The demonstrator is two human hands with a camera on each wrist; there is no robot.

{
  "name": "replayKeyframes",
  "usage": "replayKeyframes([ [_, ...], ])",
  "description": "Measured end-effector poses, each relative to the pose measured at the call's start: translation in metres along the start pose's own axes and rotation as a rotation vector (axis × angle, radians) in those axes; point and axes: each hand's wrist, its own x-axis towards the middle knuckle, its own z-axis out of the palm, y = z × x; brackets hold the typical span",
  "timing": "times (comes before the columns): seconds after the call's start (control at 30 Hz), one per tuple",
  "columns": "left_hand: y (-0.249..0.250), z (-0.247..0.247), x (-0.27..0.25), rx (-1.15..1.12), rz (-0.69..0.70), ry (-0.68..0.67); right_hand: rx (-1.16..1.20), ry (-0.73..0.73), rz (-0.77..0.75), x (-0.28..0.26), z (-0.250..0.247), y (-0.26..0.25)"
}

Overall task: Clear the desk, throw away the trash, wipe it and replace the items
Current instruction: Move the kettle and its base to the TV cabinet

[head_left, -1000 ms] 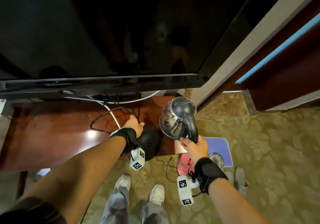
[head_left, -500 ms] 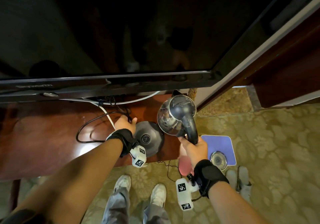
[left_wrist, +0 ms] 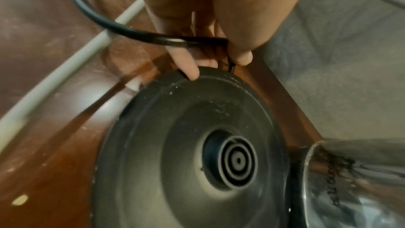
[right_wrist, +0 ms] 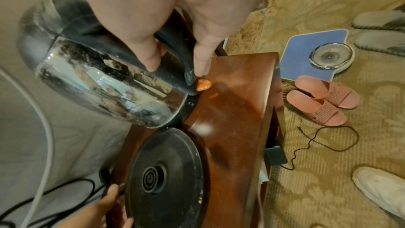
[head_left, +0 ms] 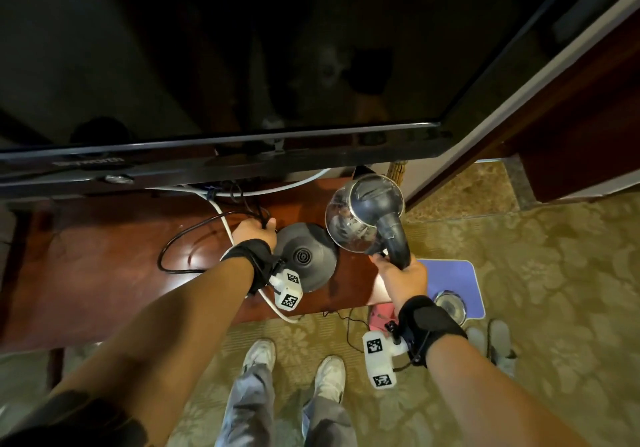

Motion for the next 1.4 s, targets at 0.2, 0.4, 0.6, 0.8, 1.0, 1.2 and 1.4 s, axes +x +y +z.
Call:
replayKeyframes([
  [0.2,0.007,-0.002,-0.009,-0.086,-0.068,-0.047,0.013,-0.014,-0.016,0.018,0.011,-0.022],
  [0.4,-0.014,0.03,0.012,-0.117,-0.07,-0.052,-0.007,-0.023,-0.032,0.029,0.02,-0.023],
  [0.6,0.007,0.022,-0.018,0.043,-0.049,-0.071,-0.074,-0.061,-0.016,0.023,0.011,-0.025],
  [0.8,0.019,0.015,-0.06,0.203,-0.009,-0.121,-0.127,-0.002,-0.001,-0.002,-0.001,-0.032],
  [1.0,0.026,-0.022,-0.116,0.327,0.14,-0.18,-0.225,0.078,-0.305,-0.044,-0.011,-0.054],
  [1.2,0.031,-0.078,-0.169,0.298,0.345,-0.124,-0.168,-0.146,-0.4,-0.086,-0.011,-0.1],
  [1.4,0.01,-0.153,-0.216,0.296,0.425,-0.06,-0.305,-0.398,-0.521,-0.163,0.021,-0.129],
])
